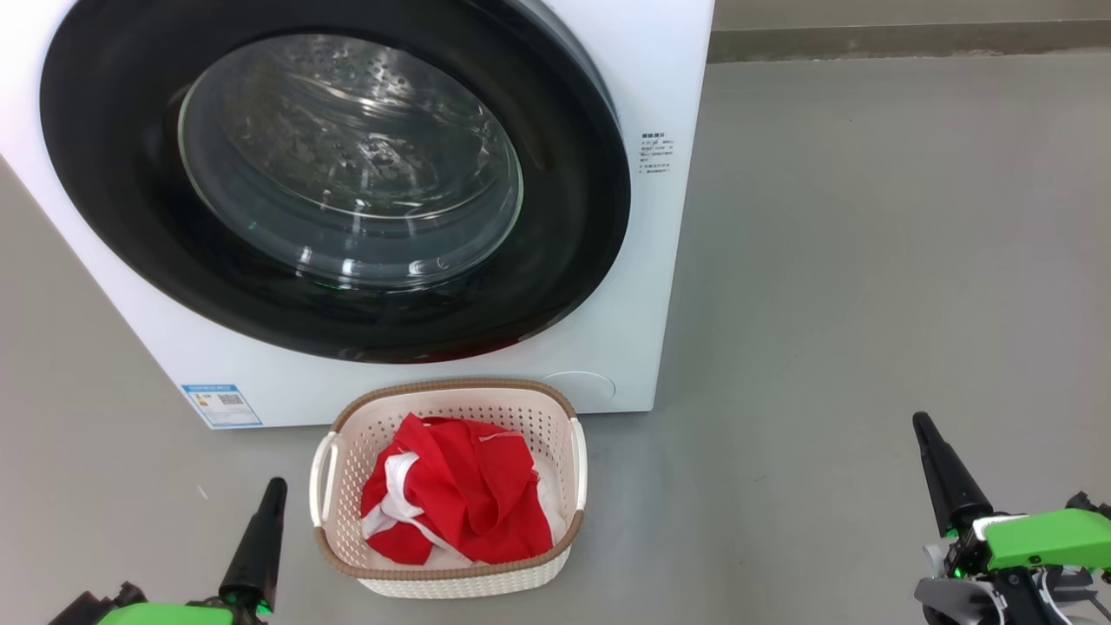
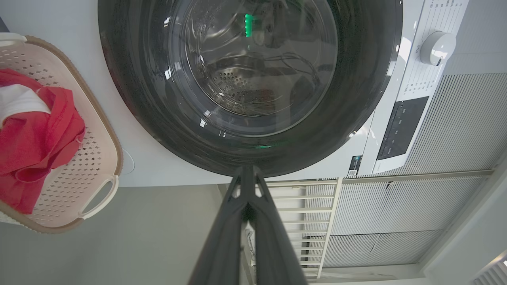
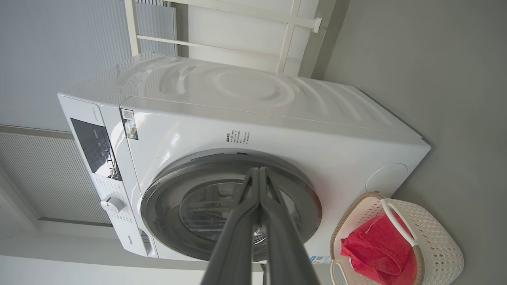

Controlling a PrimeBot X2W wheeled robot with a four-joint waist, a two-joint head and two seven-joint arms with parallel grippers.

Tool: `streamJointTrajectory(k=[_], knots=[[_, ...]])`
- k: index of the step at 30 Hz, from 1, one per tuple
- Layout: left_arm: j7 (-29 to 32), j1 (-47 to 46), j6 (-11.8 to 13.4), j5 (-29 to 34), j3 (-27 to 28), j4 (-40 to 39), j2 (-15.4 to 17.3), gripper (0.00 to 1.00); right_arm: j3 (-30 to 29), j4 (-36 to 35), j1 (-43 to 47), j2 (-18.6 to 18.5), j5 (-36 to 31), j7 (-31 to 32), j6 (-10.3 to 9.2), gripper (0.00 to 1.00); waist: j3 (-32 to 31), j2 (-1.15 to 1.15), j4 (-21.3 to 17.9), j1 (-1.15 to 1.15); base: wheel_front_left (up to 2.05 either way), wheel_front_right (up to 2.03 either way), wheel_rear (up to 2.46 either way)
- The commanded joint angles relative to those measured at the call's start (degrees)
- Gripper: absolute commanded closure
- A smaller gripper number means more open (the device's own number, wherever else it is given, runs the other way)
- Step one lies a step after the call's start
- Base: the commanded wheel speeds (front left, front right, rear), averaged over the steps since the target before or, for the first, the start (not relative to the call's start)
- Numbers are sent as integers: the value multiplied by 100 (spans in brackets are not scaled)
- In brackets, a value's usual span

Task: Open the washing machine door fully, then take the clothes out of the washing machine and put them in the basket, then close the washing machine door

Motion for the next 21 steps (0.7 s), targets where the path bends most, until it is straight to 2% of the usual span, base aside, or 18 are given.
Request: streamJointTrajectory(k=[1, 21], knots=[[68, -267, -36, -185, 217, -116, 40, 100, 69, -193, -318, -28, 197, 63, -4, 100, -2, 0, 3, 0, 0, 0, 0], [68, -267, -36, -185, 217, -116, 40, 100, 57, -193, -319, -20, 188, 72, -4, 100, -2, 0, 3, 0, 0, 0, 0]])
